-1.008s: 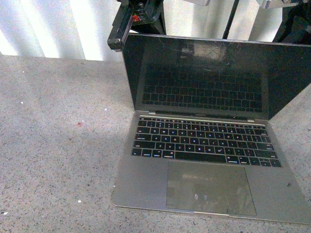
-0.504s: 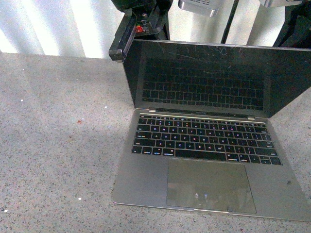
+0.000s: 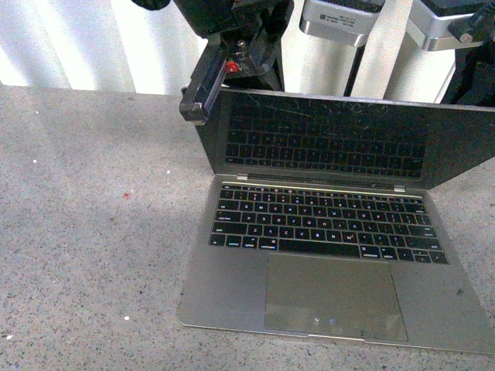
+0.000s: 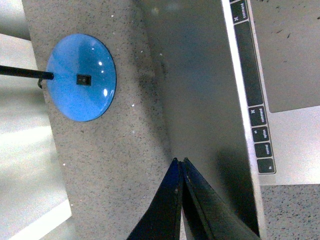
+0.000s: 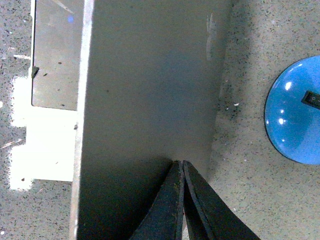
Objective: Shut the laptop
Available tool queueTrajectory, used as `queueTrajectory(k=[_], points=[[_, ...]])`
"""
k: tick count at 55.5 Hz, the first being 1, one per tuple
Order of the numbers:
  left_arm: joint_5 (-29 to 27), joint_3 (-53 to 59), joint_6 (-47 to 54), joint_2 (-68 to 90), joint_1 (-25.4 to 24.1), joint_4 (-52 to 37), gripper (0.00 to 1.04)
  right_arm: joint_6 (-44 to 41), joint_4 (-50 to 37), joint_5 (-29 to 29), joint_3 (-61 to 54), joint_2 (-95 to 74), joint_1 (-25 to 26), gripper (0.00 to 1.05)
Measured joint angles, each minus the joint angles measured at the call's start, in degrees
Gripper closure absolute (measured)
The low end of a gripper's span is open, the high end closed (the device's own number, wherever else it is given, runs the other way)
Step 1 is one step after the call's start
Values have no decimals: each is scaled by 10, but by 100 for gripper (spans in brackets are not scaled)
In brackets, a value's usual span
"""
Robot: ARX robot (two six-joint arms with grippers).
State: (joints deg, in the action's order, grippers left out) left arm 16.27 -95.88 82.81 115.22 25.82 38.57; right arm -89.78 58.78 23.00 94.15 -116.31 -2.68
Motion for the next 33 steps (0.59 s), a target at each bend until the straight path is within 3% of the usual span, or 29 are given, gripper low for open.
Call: queueTrajectory(k=[33], points=[[14, 63, -40, -6, 25, -57, 101, 16, -58, 8, -101, 21, -23, 102]])
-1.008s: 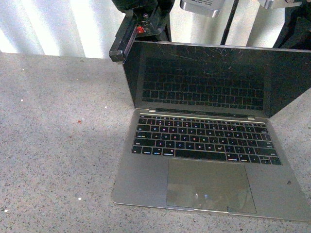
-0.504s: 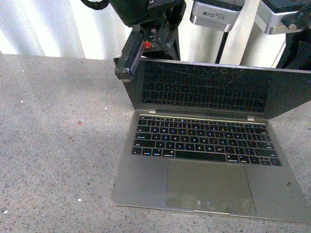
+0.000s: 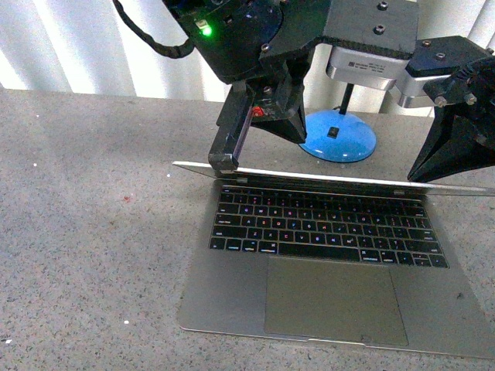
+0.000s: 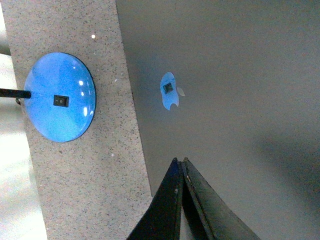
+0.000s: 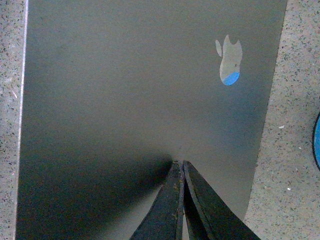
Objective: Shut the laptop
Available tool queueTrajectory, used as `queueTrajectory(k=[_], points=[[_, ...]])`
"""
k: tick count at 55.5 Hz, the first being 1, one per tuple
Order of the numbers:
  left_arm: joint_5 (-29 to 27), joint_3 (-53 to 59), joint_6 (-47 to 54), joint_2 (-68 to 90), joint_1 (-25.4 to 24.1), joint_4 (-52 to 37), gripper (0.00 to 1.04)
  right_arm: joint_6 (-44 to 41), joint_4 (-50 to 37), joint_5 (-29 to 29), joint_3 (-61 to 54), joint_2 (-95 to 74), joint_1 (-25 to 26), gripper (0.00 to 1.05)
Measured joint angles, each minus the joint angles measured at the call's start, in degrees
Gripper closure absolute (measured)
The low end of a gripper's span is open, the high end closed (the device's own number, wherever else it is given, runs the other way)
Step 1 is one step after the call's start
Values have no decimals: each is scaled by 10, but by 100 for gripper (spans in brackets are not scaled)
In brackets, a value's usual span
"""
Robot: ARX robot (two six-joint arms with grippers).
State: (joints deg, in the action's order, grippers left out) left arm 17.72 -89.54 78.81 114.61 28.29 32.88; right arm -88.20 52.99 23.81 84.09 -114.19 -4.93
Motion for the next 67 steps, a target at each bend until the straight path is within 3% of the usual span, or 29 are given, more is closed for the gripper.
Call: queueTrajectory(k=[67], points=[[21, 138, -25, 0, 0, -109, 101, 1, -65, 30, -76, 0, 8, 102]])
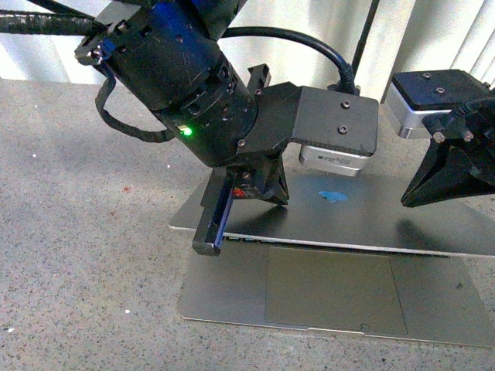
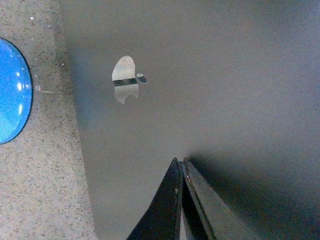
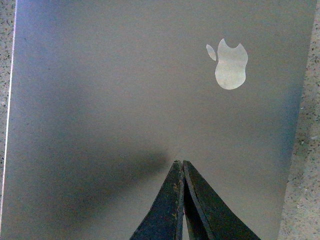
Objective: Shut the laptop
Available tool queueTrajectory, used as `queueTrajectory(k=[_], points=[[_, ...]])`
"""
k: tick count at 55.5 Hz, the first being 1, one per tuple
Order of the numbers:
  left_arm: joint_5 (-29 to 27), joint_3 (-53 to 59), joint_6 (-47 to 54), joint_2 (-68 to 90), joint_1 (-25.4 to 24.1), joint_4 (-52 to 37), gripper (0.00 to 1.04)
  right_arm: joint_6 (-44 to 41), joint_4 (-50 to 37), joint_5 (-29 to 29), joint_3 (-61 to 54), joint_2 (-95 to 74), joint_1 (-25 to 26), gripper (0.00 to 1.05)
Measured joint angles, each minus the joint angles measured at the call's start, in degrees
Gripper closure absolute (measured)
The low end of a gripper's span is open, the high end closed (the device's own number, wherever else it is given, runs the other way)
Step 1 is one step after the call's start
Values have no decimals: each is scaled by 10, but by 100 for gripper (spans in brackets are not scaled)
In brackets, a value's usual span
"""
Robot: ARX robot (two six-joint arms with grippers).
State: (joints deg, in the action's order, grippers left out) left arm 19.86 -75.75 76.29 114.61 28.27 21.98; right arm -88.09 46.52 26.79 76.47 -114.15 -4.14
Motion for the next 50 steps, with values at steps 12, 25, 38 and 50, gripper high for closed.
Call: queueTrajectory(k=[12, 25, 38, 50], points=[[3, 27, -2, 0, 2, -19, 101, 1, -14, 3, -16, -10, 1, 102], [7, 53, -7, 0, 5, -43, 101, 9, -38, 7, -37, -24, 1, 102], [9, 88, -17, 0, 10, -66, 101, 11, -65, 3, -70, -34, 1, 102], [10, 104, -23, 1, 14, -80, 101, 13, -80, -2, -85, -37, 1, 102]])
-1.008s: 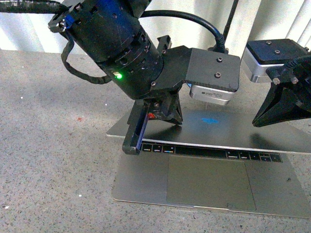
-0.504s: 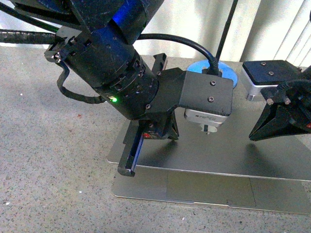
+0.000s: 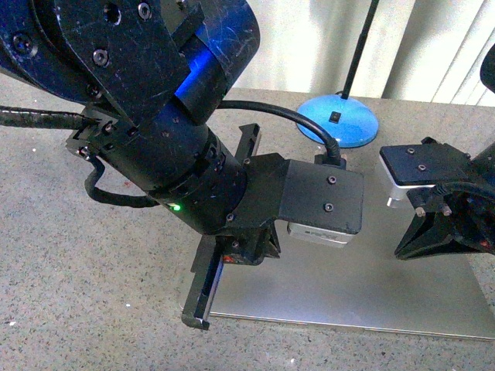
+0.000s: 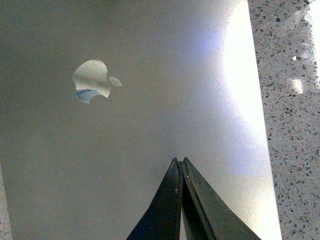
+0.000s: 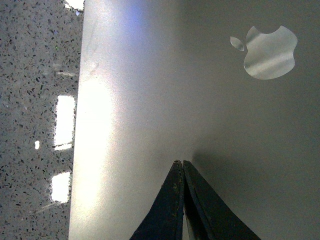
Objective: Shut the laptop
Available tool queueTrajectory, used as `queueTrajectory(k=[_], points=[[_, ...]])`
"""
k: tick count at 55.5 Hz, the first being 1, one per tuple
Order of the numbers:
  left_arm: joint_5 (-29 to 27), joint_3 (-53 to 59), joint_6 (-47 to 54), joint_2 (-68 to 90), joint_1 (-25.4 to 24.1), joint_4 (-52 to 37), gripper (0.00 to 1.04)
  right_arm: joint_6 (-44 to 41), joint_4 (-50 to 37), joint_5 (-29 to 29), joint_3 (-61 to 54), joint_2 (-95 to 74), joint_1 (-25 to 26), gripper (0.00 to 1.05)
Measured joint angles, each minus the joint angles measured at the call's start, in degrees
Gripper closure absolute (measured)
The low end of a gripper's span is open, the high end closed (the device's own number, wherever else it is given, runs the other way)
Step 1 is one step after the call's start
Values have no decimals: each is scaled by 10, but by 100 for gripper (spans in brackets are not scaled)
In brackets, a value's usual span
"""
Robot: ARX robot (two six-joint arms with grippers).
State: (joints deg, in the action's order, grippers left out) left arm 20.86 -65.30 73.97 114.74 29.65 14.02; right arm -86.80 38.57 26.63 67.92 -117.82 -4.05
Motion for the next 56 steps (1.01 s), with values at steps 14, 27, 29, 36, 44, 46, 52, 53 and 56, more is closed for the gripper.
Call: queueTrajectory(k=[14, 27, 29, 36, 44, 46, 52, 53, 56], points=[[0, 4, -5, 0, 4, -3, 101, 0, -7, -2, -6, -1, 0, 102], [5, 4, -16, -2, 2, -15, 101, 9, -18, 24, -4, 1, 2, 102], [7, 4, -21, -4, 0, -21, 101, 12, -22, 30, -3, 2, 3, 102], [16, 4, -48, -18, -6, -66, 101, 30, -51, 59, -1, 16, 7, 102], [19, 4, -99, -48, -19, -142, 101, 65, -120, 96, -1, 46, 14, 102], [20, 4, -116, -61, -25, -165, 101, 80, -150, 107, -2, 59, 17, 102], [18, 7, -164, -95, -45, -221, 101, 129, -242, 126, -18, 97, 25, 102], [17, 8, -168, -99, -47, -227, 101, 149, -278, 127, -24, 106, 26, 102], [7, 19, -199, -121, -61, -258, 101, 184, -338, 124, -38, 122, 30, 102]])
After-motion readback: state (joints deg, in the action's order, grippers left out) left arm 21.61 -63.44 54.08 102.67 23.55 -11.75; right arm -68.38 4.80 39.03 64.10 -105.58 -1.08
